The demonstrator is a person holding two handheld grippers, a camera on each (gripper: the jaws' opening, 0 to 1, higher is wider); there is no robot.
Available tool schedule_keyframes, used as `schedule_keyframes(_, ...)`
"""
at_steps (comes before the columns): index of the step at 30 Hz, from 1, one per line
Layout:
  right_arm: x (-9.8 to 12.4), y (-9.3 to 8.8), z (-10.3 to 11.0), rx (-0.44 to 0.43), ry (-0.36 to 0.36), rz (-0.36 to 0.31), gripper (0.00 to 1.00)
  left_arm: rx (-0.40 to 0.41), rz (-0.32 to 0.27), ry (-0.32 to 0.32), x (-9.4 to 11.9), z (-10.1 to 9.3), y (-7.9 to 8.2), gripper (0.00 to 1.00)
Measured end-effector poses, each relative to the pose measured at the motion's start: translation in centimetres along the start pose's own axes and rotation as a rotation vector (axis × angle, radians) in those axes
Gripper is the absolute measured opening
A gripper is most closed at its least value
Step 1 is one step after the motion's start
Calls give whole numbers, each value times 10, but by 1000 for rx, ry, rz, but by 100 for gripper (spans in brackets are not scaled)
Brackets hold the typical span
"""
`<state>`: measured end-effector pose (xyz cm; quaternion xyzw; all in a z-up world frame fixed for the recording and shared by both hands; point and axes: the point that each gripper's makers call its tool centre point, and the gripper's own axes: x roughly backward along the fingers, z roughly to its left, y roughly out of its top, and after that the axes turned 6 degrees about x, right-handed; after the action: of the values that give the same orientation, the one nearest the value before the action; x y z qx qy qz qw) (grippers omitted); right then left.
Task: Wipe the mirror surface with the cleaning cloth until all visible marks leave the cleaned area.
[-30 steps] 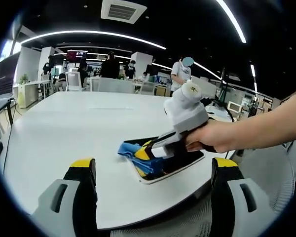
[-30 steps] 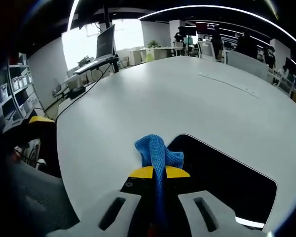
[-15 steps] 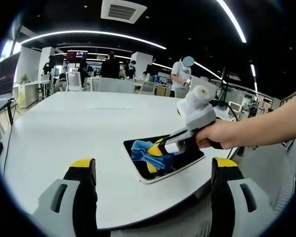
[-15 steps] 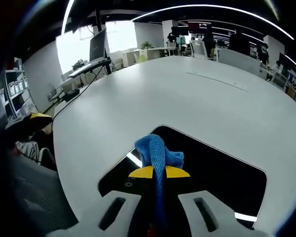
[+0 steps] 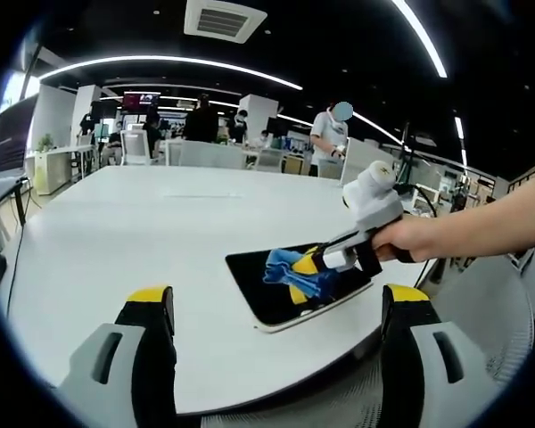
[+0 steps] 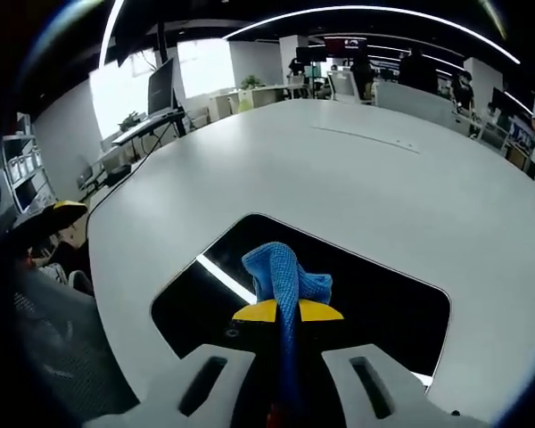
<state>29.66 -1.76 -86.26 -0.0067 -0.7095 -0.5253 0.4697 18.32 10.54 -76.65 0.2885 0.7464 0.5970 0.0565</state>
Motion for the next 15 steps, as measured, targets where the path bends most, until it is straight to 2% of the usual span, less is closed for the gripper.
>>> schedule_keyframes(15,17,-14,-20,-43,-3,5,0,6,-6,2,0,0,1,95)
